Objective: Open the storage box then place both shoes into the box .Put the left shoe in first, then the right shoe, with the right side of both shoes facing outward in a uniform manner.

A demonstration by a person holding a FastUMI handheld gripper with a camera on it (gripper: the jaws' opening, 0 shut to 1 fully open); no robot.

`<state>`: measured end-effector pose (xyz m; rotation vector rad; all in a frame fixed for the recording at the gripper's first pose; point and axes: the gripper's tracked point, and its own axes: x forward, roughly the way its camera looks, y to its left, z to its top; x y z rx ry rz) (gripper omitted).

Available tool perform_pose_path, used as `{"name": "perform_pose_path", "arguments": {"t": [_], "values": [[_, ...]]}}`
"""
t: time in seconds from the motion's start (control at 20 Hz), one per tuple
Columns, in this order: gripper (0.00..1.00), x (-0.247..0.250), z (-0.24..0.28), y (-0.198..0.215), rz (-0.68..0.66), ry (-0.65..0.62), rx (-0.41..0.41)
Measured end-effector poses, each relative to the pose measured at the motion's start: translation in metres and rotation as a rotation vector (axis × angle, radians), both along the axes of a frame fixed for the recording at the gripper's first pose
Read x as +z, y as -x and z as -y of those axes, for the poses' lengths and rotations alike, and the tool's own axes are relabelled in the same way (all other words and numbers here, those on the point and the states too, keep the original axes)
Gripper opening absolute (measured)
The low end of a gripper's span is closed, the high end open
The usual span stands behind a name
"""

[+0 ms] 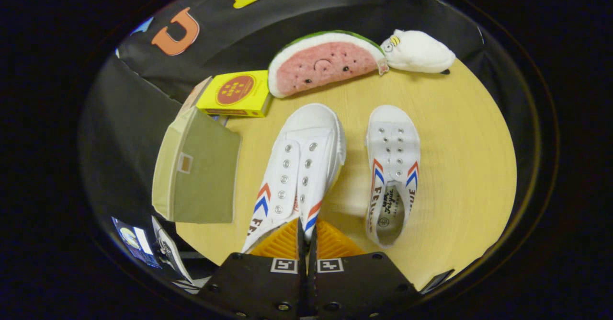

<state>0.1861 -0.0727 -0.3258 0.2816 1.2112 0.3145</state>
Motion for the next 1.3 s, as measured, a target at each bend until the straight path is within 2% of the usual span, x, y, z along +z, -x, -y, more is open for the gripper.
{"name": "perform_pose_path", "arguments": {"t": [0.3, 0.6, 0.8, 1.1, 1.3], "values": [[0.00, 0.082, -0.074, 0.002, 0.098, -0.052, 0.047], [0.00, 0.102, -0.191, -0.001, 0.106, -0.070, 0.102], [0.00, 0.080, -0.268, -0.006, 0.071, -0.046, 0.113], [0.00, 0.011, -0.342, -0.016, -0.013, 0.072, 0.095], [0.00, -0.030, -0.357, -0.020, -0.070, 0.166, 0.088]]}}
